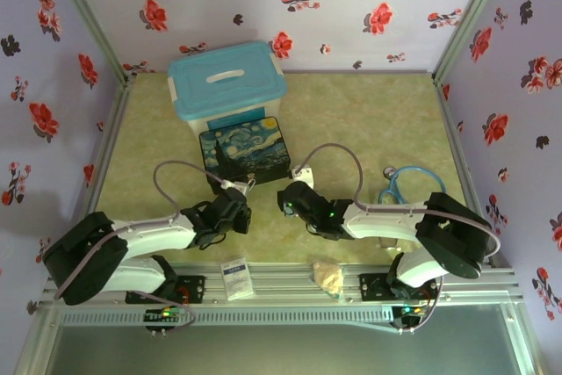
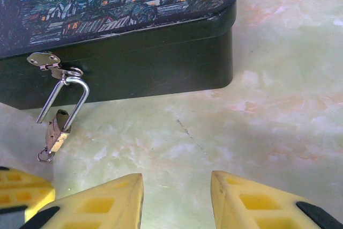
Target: Unlock the padlock with the key
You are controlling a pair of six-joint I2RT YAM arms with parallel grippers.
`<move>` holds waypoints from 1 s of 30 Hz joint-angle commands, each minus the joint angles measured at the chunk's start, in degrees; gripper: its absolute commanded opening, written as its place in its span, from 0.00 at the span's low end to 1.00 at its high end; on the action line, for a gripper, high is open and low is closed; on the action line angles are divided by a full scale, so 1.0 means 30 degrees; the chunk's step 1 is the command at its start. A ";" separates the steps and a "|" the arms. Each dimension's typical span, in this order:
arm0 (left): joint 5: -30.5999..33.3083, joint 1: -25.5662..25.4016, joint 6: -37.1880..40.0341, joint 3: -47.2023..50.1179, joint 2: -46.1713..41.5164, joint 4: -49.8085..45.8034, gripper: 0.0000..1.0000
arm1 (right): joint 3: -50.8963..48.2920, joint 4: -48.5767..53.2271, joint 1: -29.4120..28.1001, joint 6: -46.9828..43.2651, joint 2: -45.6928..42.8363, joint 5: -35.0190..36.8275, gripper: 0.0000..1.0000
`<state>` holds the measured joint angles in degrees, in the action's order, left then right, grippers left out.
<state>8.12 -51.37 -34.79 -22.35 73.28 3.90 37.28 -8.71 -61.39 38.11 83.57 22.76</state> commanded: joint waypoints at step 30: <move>-0.3898 0.8827 0.0938 -0.4155 -0.6453 -0.5235 0.65 | 0.3596 -0.9833 -0.1069 0.5897 0.9593 -0.2441 0.44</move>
<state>-2.66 -25.85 -34.48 -32.56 53.23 -12.05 46.78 -35.00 -63.79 53.01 110.32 17.56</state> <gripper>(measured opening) 0.646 0.447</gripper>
